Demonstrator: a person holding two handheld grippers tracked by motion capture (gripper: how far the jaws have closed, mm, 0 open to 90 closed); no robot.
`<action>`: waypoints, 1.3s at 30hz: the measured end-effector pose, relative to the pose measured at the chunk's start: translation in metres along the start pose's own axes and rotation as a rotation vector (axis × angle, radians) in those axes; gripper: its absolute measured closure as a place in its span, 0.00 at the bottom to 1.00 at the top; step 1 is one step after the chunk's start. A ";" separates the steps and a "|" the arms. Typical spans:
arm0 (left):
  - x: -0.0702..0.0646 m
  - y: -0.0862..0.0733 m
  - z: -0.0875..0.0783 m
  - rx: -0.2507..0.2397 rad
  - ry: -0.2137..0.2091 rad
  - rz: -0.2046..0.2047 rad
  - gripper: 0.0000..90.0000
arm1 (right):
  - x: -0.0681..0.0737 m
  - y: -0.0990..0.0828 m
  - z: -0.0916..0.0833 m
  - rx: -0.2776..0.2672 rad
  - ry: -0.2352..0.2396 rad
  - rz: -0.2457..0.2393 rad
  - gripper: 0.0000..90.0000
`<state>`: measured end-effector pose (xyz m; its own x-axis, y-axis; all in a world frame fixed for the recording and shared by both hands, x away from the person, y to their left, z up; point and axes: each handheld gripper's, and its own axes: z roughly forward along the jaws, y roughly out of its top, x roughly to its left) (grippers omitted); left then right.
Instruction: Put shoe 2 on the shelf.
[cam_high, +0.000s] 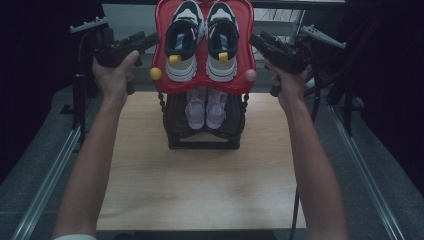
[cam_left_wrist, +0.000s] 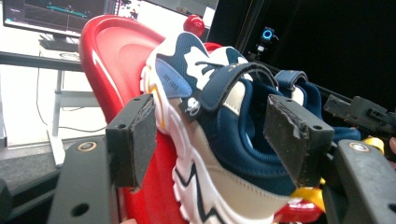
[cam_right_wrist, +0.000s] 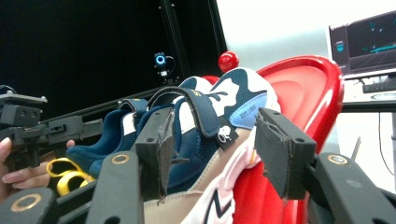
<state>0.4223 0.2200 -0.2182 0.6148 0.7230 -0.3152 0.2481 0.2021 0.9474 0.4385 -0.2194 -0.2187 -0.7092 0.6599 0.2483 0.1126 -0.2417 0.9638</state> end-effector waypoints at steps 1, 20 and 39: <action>0.000 -0.001 -0.002 0.002 0.001 0.003 0.38 | -0.001 0.000 -0.004 -0.001 0.001 -0.003 0.53; 0.012 -0.030 -0.035 -0.004 -0.016 -0.016 0.38 | -0.023 -0.032 -0.047 0.009 0.017 -0.017 0.53; 0.025 -0.083 -0.064 0.019 -0.009 -0.019 0.38 | -0.035 -0.082 -0.067 0.067 0.007 -0.029 0.53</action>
<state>0.3691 0.2636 -0.3015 0.6165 0.7129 -0.3341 0.2742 0.2034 0.9399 0.4077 -0.2706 -0.3130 -0.7174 0.6612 0.2195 0.1376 -0.1744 0.9750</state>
